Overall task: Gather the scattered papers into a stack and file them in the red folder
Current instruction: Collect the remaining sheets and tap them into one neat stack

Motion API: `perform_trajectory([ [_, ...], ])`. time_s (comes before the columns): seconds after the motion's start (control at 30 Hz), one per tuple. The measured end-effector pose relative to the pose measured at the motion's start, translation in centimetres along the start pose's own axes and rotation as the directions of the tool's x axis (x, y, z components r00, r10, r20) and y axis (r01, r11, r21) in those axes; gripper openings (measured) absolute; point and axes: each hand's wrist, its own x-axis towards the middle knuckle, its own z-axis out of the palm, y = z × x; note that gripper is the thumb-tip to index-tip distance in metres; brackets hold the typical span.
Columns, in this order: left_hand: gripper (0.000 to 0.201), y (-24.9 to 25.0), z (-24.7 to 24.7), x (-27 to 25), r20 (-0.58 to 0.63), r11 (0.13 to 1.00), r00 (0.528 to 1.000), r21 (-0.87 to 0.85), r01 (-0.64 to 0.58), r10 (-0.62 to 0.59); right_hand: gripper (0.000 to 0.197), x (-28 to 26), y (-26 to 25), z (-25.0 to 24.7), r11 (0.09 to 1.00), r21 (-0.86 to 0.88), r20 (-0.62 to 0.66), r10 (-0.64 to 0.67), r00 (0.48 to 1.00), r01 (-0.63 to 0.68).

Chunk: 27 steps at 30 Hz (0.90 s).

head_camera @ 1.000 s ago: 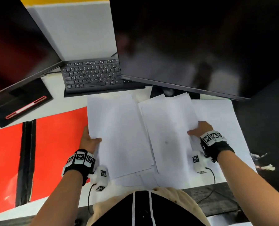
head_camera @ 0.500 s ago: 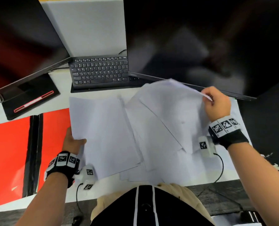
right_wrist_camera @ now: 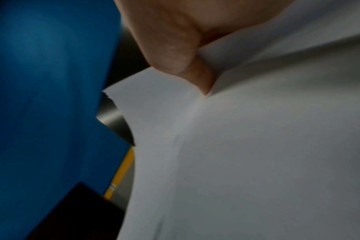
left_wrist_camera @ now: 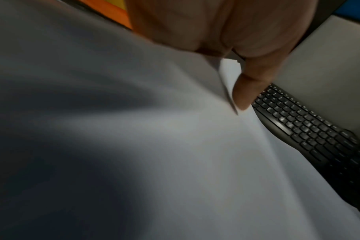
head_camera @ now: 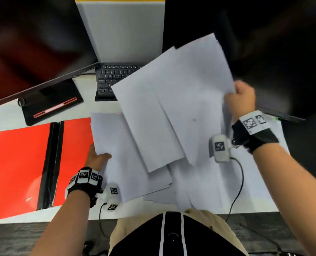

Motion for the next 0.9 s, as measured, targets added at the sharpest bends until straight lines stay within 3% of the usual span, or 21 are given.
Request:
perform_trajectory([
  [0.07,0.055,0.2,0.8,-0.7,-0.019,0.995,0.999,-0.09,0.036,-0.037,0.026,-1.9,1.3,3.0,0.99,-0.073,0.09,0.125,0.988,-0.119],
  [0.17,0.088,-0.3,0.8,-0.6,0.056,0.962,0.991,-0.239,0.13,-0.12,0.026,-5.9,3.8,7.5,0.96,-0.133,0.211,0.27,0.939,-0.246],
  [0.23,0.071,-0.2,0.7,-0.6,0.146,0.907,0.971,-0.354,0.228,-0.187,0.025,-7.7,5.1,9.8,0.931,-0.174,0.276,0.359,0.892,-0.321],
  [0.3,0.068,-0.3,0.4,0.0,0.104,0.892,0.977,-0.399,0.211,-0.185,0.02,-8.6,5.8,11.3,0.906,-0.231,0.321,0.416,0.851,-0.355],
  [0.43,0.068,-0.3,-0.3,0.5,0.092,0.925,0.985,-0.338,0.171,-0.148,0.033,-9.0,5.5,12.6,0.874,-0.359,0.373,0.457,0.807,-0.328],
  [0.57,0.058,-0.4,-0.8,1.4,0.15,0.945,0.974,-0.257,0.205,-0.171,0.013,-8.2,4.8,12.7,0.862,-0.426,0.391,0.45,0.803,-0.275],
  [0.63,0.054,-0.2,-0.8,1.6,0.147,0.987,0.983,-0.103,0.121,-0.106,0.028,-8.1,4.2,12.6,0.864,-0.426,0.441,0.458,0.772,-0.269],
  [0.7,0.067,0.2,-0.7,1.5,0.162,0.999,0.986,0.029,0.043,-0.047,0.046,-8.2,3.9,12.5,0.873,-0.392,0.501,0.468,0.728,-0.291],
  [0.8,0.065,-0.3,-0.6,1.3,0.167,0.996,0.986,0.091,0.016,-0.031,0.066,-8.6,3.3,13.3,0.884,-0.371,0.531,0.454,0.716,-0.285],
  [0.9,0.08,-1.0,-0.8,1.5,0.16,0.995,0.987,0.094,-0.018,0.002,0.069,-9.4,2.3,14.2,0.9,-0.394,0.601,0.405,0.689,-0.186],
])
